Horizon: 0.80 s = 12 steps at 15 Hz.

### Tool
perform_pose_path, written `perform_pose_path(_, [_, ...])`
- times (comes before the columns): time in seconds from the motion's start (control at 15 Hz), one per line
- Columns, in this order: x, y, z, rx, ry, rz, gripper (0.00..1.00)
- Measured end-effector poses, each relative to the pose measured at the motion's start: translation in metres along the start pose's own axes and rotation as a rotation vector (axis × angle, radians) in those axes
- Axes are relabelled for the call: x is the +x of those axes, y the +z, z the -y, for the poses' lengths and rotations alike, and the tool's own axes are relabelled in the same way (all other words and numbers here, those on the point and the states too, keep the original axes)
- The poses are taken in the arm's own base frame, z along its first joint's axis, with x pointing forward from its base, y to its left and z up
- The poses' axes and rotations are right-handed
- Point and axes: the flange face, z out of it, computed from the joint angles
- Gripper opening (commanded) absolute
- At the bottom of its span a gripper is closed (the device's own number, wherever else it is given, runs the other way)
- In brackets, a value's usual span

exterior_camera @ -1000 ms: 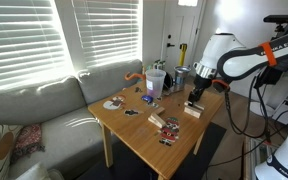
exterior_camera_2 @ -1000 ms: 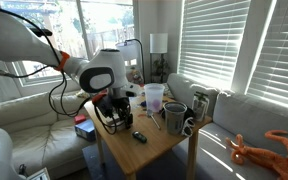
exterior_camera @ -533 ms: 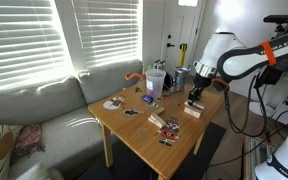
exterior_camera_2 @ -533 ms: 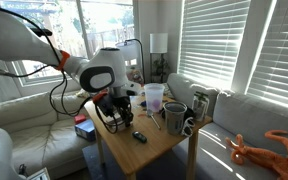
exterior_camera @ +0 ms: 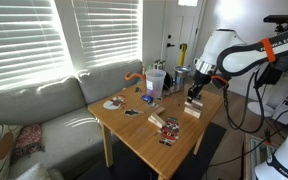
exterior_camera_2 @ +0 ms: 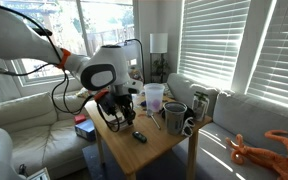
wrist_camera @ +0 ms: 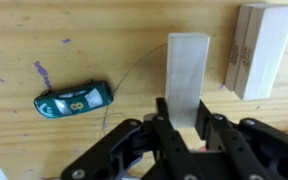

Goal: Put the toy car on the table, then move the right wooden blocks in line with the middle blocks and put the toy car on the wooden blocks

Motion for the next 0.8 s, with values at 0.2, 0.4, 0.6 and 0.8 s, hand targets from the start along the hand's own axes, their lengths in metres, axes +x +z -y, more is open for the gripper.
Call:
perform_pose_path(0.2, [0.0017, -0.0001, -0.0014, 0.001, 0.001, -0.008, 0.07])
perform_pose_path(0.4, [0.0026, 0.0029, -0.0012, 0.001, 0.0, -0.007, 0.07])
perform_pose_path(0.6, [0.0035, 0.0064, -0.0006, 0.002, 0.001, -0.003, 0.07])
perform_pose_path(0.8, [0.0059, 0.0076, 0.0, 0.006, 0.005, -0.005, 0.07])
